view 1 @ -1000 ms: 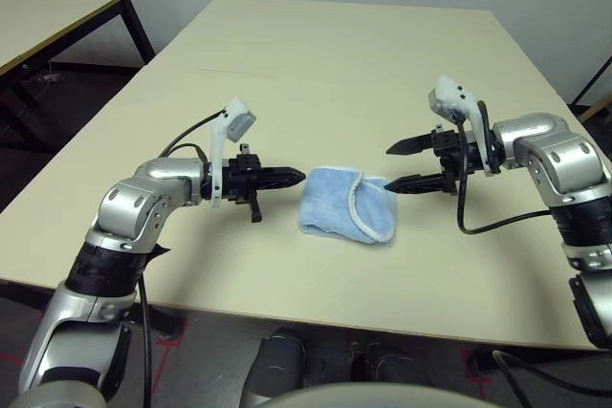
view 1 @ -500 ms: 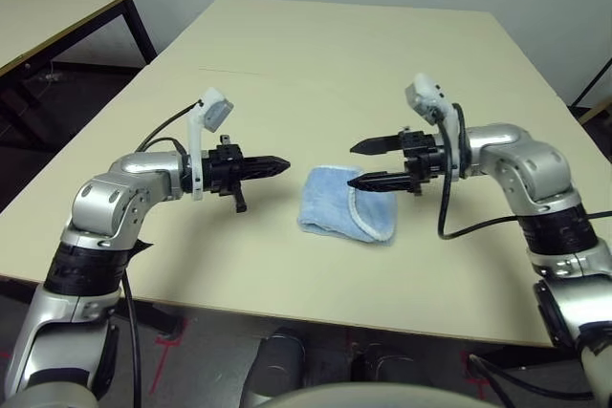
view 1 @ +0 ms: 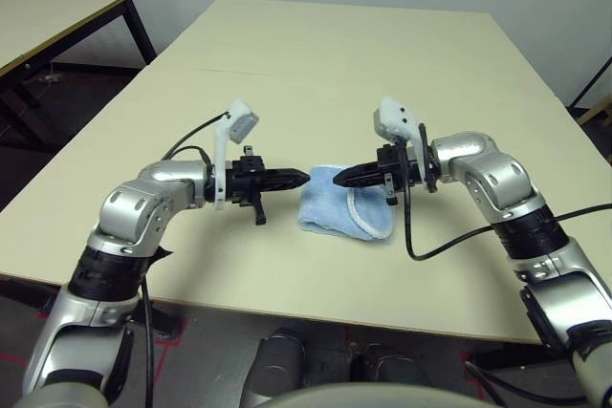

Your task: Fold the towel and set it aside.

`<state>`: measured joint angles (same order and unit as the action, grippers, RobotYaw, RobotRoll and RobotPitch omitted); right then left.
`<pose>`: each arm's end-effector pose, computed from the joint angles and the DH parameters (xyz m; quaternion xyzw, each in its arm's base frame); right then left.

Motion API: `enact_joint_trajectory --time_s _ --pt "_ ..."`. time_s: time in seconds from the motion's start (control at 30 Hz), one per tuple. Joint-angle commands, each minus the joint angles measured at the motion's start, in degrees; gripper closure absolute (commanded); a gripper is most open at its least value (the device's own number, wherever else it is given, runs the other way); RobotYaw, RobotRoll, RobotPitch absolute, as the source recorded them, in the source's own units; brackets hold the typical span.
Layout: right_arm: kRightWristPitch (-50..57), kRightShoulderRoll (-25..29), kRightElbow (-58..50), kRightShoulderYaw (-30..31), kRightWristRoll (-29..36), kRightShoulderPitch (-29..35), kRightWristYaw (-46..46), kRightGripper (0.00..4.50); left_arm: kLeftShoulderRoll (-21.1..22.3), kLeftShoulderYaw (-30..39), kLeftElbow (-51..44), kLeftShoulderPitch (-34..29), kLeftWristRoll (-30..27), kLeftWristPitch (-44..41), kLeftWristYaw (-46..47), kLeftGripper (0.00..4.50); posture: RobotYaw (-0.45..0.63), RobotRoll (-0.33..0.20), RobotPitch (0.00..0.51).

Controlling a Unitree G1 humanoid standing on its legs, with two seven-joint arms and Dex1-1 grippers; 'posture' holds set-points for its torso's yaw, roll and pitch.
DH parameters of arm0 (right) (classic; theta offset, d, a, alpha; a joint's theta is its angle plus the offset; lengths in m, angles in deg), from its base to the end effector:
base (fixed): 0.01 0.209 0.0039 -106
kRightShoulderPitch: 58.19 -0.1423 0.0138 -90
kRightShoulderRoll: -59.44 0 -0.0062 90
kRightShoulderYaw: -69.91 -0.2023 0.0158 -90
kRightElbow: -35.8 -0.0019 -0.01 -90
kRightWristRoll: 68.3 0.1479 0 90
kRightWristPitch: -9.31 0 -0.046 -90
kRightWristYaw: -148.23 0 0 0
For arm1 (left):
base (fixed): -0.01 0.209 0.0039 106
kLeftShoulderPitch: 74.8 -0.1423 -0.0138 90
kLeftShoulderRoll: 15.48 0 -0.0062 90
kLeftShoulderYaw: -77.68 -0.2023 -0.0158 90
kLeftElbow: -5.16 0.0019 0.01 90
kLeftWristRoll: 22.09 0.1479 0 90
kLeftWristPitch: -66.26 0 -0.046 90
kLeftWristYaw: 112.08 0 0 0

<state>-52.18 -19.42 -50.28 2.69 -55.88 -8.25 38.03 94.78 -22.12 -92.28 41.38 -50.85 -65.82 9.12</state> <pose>0.3191 -0.1365 0.1568 -0.1968 0.1326 0.6784 0.6954 0.2813 0.2048 0.1429 0.0491 0.1780 -0.5784 0.7946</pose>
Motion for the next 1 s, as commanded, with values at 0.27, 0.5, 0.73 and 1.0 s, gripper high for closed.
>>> enact_joint_trajectory --time_s 0.27,0.5,0.73,1.0 --pt "-4.46 3.75 3.87 5.00 -8.65 2.06 0.78 4.47 -3.55 -5.70 7.94 1.07 7.65 6.40 -0.60 4.50 0.17 0.000 0.040" --pt "-4.54 6.87 4.61 3.56 -9.74 3.06 1.57 4.47 -3.68 -5.48 8.92 0.65 8.26 5.75 -1.47 4.50 0.16 0.000 0.085" --pt "3.97 3.56 1.68 -3.27 -1.49 0.23 1.19 4.47 -3.84 -2.83 7.89 1.75 6.07 3.53 -1.58 4.50 0.16 0.000 0.086" --pt "2.82 -1.24 8.48 -3.10 -1.82 -5.93 -0.88 4.47 -2.09 -1.32 6.32 1.66 5.18 2.44 -2.45 4.50 0.18 0.000 0.079"
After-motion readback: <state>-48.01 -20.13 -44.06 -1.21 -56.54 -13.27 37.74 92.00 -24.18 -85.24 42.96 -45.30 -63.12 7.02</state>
